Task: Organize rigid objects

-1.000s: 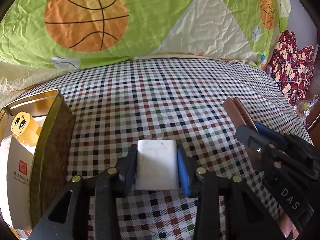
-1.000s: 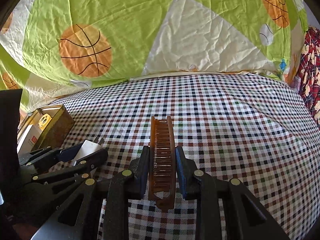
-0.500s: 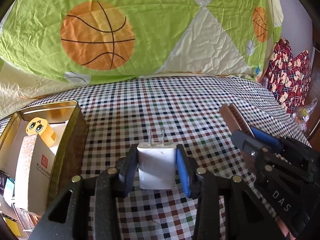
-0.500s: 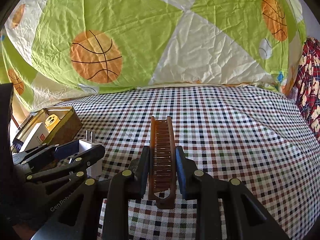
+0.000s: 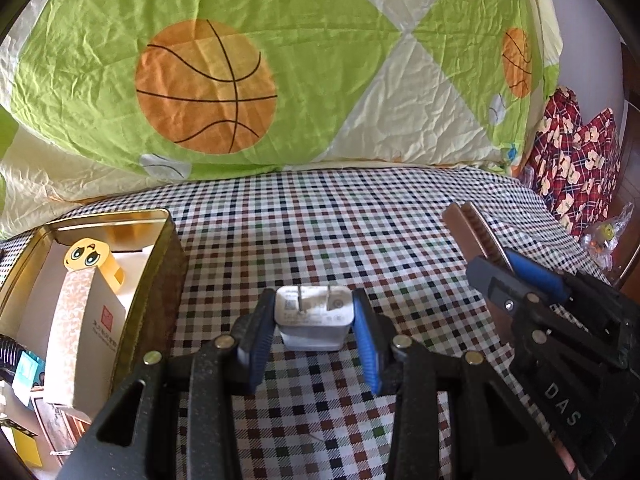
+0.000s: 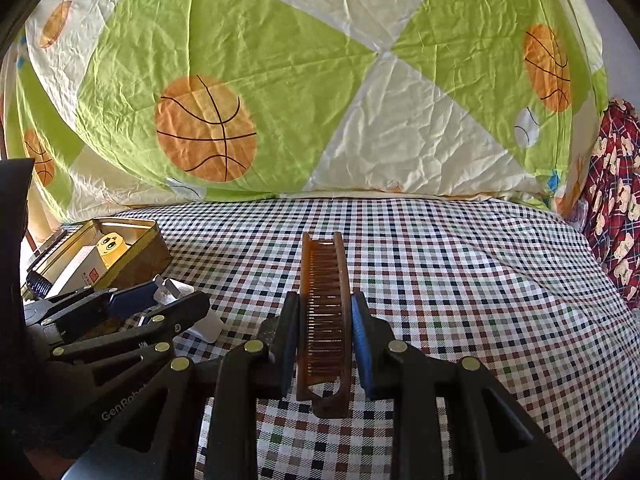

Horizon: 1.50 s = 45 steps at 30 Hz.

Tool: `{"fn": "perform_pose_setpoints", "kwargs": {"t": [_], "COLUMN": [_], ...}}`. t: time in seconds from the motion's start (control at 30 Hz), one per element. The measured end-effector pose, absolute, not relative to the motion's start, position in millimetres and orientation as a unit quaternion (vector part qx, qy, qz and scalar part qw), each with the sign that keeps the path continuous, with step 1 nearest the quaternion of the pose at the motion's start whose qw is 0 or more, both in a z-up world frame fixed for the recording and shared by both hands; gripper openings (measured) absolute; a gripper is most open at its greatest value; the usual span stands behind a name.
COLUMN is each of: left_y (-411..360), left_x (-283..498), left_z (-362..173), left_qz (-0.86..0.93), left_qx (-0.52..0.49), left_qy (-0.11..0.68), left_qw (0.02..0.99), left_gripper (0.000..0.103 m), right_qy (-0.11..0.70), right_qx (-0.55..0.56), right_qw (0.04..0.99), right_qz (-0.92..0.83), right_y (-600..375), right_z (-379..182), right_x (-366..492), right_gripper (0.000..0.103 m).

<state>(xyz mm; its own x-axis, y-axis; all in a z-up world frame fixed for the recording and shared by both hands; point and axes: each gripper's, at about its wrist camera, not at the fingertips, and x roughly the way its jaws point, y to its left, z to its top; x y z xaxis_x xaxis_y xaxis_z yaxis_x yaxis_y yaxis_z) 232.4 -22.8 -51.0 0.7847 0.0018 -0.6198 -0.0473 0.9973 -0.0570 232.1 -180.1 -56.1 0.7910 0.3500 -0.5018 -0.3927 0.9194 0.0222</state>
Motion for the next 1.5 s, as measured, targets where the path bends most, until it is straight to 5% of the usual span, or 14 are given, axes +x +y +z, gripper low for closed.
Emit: {"fn": "perform_pose_setpoints", "kwargs": {"t": [1.23, 1.33, 1.5], "left_y": [-37.9, -37.9, -25.9], "left_x": [182.3, 182.0, 183.6], "left_z": [-25.9, -25.7, -27.9], "left_qz": [0.03, 0.025, 0.005], "left_qx": [0.016, 0.016, -0.015], "left_qy": [0.217, 0.22, 0.24], "left_qw": [0.976, 0.975, 0.971], "left_gripper": [0.037, 0.025, 0.032], "right_qy": [0.186, 0.185, 0.181], "right_qx": [-0.044, -0.044, -0.043], "right_qw": [0.962, 0.963, 0.964], "right_qz": [0.193, 0.193, 0.192], "right_y": [-181.5, -181.8, -182.3], "right_z": [-41.9, -41.5, -40.9], "right_x": [199.3, 198.1, 195.7], "right_gripper": [0.028, 0.028, 0.027]}}
